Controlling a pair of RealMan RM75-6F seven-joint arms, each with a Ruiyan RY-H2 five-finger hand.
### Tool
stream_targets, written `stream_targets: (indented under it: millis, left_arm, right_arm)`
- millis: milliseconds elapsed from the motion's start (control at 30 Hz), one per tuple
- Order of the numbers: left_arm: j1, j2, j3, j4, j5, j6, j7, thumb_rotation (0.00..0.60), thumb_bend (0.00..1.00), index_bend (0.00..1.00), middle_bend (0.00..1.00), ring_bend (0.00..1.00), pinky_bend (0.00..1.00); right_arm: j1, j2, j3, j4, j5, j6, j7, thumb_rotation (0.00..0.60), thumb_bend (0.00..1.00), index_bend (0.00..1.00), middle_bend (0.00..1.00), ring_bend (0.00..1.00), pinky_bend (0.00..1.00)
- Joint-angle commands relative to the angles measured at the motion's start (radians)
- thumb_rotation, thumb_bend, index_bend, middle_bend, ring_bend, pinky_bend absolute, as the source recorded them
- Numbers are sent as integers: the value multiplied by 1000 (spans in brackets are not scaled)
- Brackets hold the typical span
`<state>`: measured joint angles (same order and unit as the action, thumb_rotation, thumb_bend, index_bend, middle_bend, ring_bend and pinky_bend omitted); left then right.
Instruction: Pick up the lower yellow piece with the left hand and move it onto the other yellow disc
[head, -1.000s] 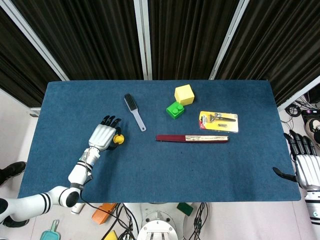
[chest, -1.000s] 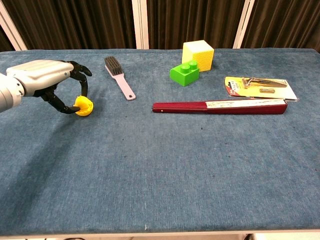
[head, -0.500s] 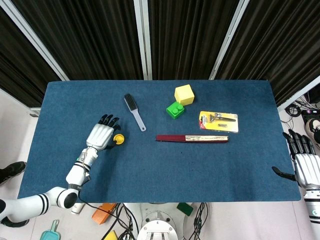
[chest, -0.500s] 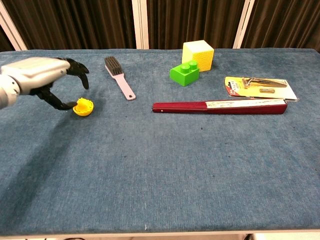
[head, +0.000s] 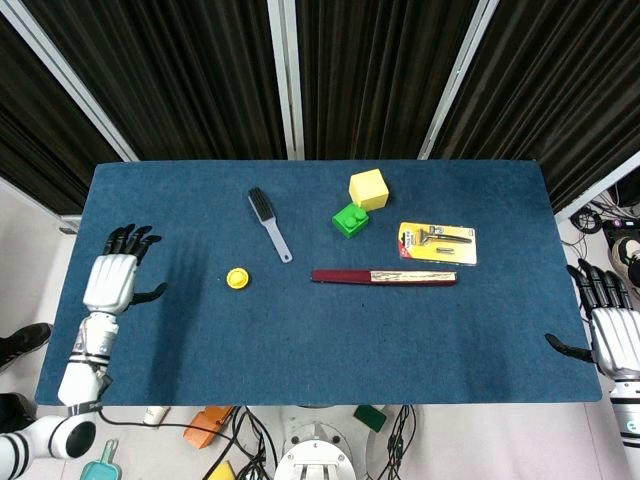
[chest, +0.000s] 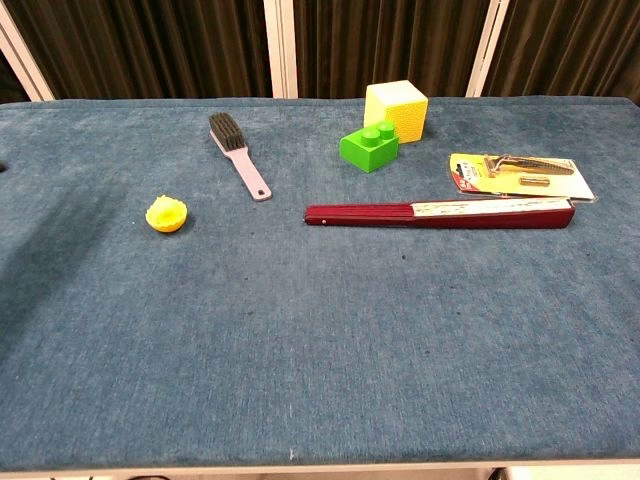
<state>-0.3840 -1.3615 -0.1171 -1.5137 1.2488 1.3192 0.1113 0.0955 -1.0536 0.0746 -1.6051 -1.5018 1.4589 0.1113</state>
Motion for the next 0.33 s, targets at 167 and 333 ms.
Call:
stream_targets:
  millis: [167,333]
  left_arm:
    - [168,102,101,-59,132,200,-71,599,181,198,106,11,0]
    - [235,149,138,-93,161,259,-50,600,182,198,106,11,0]
  right_arm:
    - [-1,-1,-5,-14,-20,12,-13,600,224,0,0,0,16]
    - [-1,0,-8,-21,-28,16,-20,600,224,0,0,0,16]
